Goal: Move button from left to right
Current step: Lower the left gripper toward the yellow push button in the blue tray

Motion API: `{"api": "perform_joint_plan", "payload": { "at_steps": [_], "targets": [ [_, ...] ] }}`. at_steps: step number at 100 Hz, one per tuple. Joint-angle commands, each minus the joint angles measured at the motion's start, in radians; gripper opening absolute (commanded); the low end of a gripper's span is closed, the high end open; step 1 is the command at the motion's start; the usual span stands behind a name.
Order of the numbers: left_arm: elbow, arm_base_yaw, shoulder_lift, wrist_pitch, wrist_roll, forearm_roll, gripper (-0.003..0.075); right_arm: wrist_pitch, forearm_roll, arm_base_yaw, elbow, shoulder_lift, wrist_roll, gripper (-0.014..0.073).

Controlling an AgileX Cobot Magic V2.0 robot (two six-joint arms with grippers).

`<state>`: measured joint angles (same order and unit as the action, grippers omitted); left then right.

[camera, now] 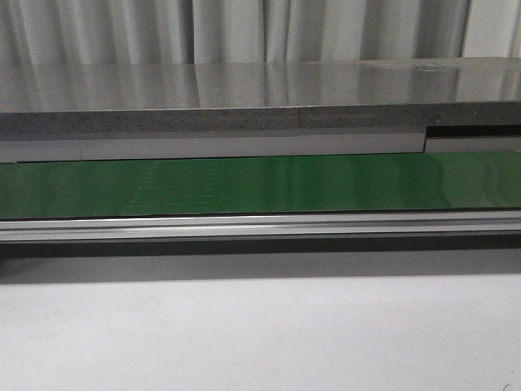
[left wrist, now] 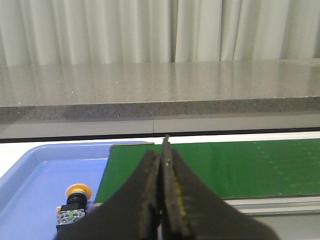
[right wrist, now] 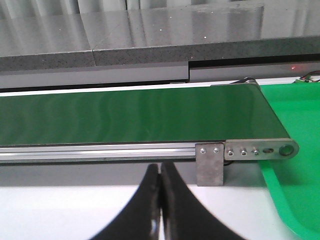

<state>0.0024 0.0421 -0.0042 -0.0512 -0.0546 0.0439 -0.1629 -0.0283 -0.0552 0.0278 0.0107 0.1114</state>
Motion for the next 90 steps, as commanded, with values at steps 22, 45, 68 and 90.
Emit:
{"api": "perform_joint_plan", "payload": {
  "at_steps": [22, 45, 68, 90],
  "targets": [
    [0.045, -0.003, -0.031, 0.069, -0.011, -0.007, -0.002, 0.084, -0.009, 0.007, -0.017, 0.02, -0.003, -0.0067],
    [0.045, -0.003, -0.031, 0.082, -0.011, -0.007, -0.002, 0.084, -0.009, 0.007, -0.017, 0.02, -0.003, -0.0067],
    [0.037, -0.003, -0.027, 0.076, -0.011, -0.007, -0.002, 0.084, -0.009, 0.007, -0.017, 0.02, -0.003, -0.0067],
    [-0.055, -0.003, 0.036, -0.005, -0.011, -0.044, -0.002, 0.084, -0.009, 0.007, -0.017, 0.02, -0.003, -0.0067]
  ]
}}
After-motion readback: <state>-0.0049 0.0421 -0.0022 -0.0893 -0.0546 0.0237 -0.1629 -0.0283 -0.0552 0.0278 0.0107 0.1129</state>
